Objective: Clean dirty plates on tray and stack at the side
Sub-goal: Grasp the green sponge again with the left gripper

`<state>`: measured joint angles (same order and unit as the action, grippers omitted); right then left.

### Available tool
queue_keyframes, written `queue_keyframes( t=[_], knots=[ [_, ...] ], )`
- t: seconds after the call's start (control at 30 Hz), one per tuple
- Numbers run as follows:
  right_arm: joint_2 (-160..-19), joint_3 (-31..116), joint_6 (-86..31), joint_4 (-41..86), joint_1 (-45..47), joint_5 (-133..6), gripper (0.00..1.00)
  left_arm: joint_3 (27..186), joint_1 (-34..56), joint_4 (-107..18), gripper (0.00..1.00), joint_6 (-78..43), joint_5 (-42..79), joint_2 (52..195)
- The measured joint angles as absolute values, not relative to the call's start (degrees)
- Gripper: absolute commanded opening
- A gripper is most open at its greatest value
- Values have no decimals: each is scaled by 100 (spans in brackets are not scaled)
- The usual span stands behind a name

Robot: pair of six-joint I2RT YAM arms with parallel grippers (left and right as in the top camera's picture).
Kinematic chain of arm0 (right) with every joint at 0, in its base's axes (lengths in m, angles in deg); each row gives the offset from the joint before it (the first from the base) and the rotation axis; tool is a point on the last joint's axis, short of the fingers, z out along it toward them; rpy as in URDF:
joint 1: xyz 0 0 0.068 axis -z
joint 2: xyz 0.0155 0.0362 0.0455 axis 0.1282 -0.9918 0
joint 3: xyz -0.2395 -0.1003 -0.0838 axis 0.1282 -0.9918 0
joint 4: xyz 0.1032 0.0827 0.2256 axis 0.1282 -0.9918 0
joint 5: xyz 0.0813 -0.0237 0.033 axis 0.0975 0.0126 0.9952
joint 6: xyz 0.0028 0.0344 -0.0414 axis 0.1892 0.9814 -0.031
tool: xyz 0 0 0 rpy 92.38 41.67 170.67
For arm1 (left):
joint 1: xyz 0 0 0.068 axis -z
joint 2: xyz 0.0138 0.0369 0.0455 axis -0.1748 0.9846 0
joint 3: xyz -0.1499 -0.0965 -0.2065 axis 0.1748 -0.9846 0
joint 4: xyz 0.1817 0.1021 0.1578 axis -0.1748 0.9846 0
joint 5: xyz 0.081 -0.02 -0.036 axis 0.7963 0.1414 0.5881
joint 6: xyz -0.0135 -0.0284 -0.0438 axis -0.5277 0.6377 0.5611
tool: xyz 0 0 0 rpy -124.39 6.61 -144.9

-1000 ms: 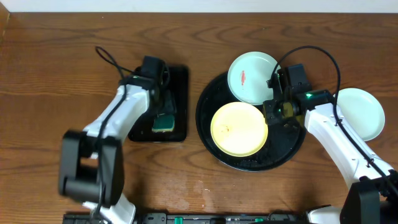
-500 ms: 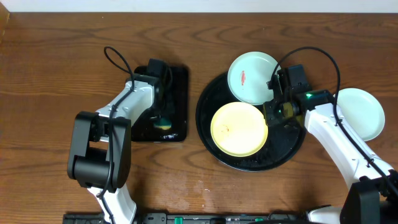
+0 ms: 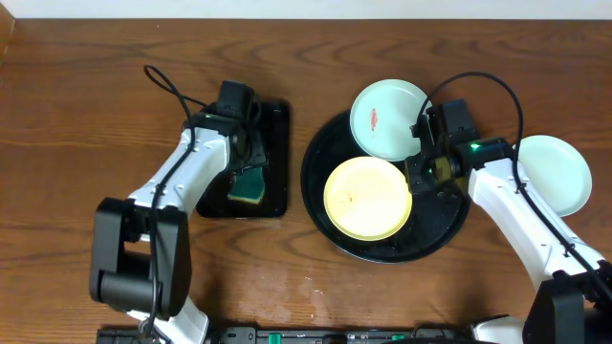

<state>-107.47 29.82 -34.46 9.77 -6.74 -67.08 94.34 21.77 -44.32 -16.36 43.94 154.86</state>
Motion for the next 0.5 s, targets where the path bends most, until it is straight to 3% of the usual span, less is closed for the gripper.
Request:
queue_keyframes(
  t=[0.07, 0.1, 0.2, 0.23, 0.43, 0.5],
  knots=[
    [-10747, 2982, -3446, 975, -674, -6708, 38, 9434, 2177, -4585, 61, -1636, 4433, 15724],
    [-10747, 2982, -3446, 975, -674, -6708, 38, 9434, 2180, -4622, 56, -1634, 4453, 15847],
    [-10747, 2982, -3446, 960, -674, -6708, 38, 9443, 2177, -4697, 12, -1627, 4422, 16131],
    [-10747, 2982, -3446, 947, -674, -6708, 38, 9463, 2180, -4697, 8, -1638, 4356, 16137],
    [-10747, 2982, -3446, 918, -674, -6708, 38, 9489, 2217, -4565, 10, -1656, 4326, 16102],
    [-10747, 2982, -3446, 916, -674, -6708, 38, 9482, 2212, -4436, 56, -1682, 4348, 16030]
  ],
)
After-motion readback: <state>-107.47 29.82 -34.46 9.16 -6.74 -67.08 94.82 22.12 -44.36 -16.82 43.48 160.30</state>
